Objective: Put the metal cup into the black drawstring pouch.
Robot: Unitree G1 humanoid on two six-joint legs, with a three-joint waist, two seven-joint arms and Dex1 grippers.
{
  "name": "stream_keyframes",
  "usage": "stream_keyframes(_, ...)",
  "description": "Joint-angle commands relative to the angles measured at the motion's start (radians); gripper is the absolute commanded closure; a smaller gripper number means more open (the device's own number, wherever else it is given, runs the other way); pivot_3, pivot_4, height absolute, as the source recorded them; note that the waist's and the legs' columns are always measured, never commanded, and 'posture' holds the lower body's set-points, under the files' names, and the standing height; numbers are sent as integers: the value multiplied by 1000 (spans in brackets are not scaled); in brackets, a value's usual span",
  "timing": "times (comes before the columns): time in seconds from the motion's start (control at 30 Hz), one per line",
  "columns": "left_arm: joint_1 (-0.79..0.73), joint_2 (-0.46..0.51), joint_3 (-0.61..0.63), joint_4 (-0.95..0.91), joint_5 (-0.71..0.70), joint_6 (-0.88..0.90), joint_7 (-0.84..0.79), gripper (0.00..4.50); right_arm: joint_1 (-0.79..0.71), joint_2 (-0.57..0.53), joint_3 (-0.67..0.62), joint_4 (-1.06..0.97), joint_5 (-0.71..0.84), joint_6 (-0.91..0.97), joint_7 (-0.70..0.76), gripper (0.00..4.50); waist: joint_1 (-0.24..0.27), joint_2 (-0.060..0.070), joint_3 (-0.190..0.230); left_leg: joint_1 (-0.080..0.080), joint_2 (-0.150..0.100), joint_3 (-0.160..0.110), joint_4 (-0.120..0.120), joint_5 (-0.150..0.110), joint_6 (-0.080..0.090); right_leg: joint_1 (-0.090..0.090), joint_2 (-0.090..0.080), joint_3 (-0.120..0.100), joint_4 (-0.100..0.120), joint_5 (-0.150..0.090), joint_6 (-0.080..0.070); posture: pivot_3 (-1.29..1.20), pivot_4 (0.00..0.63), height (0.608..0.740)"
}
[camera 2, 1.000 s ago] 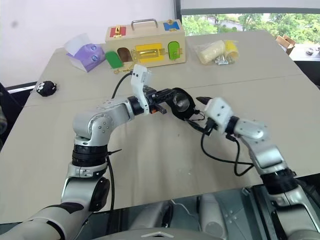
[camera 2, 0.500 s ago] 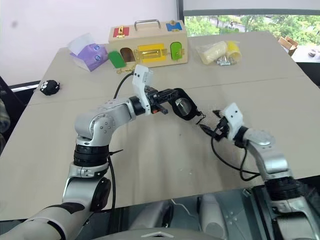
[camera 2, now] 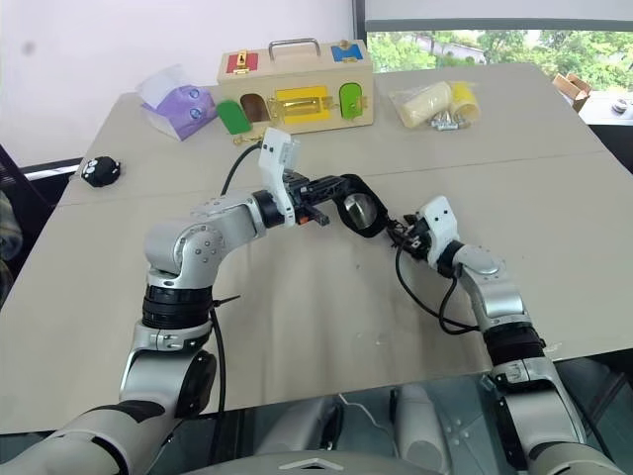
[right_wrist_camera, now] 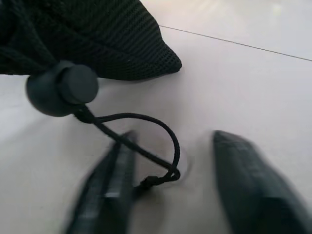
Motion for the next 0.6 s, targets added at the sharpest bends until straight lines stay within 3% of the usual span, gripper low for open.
stream_keyframes(0.03, -4, 5, 11, -31, -8, -17, -2, 4500, 18, -24, -16, -18, -39, -15, -28, 3993, 1, 0, 0, 0, 0, 0, 0, 0, 0, 0, 0, 0, 0, 0, 0, 0, 150, 710)
stream_keyframes(0.07, -3, 5, 11, -31, -7, -17, -1, 4500, 26, -38, -14, -34, -57, -25, -33, 4467, 1, 0, 0, 0, 0, 0, 1, 0, 0, 0, 0, 0, 1, 0, 0, 0, 150, 710)
stream_keyframes(0.23, 3, 6, 14, -31, -4, -12, 12, 4500, -25, -116, -73, -226, -141, -37, -140, 4467, 3, 0, 0, -1, -1, 0, 4, 0, 0, 0, 0, 0, 2, 0, 0, 0, 150, 710)
stream_keyframes(0.33, 9, 9, 8, -28, -6, 17, 23, 4500, -126, -121, -139, -340, -103, -3, -189, 4467, -7, 0, 0, -1, 0, 1, 4, 0, 0, 0, 0, 1, 3, 0, 0, 0, 150, 710)
stream_keyframes(0.5, -17, -35, 101, -36, -135, 18, -26, 4500, -256, -133, -138, -481, -48, 78, -145, 4467, -5, 0, 0, -1, 1, -1, 4, 0, -1, 0, 0, 0, 3, 0, 0, 0, 150, 710)
stream_keyframes(0.53, -24, -30, 98, -40, -140, 11, -41, 3941, -267, -133, -130, -500, -44, 97, -140, 4500, -2, 0, 0, -1, 1, -1, 4, 0, -1, 0, 0, -1, 2, 0, 0, 0, 150, 710)
stream_keyframes(0.57, -31, -22, 81, -39, -116, -14, -40, 3766, -278, -131, -120, -520, -38, 121, -135, 4500, 0, 0, 0, -2, 1, -1, 4, 0, -1, 0, 0, -1, 2, 0, 0, 0, 150, 710)
stream_keyframes(0.6, -34, -15, 63, -34, -87, -41, -34, 3275, -286, -129, -111, -535, -34, 139, -130, 4500, 2, 0, 0, -2, 1, -1, 4, -1, -1, 0, 0, -1, 1, 0, 0, 0, 150, 710)
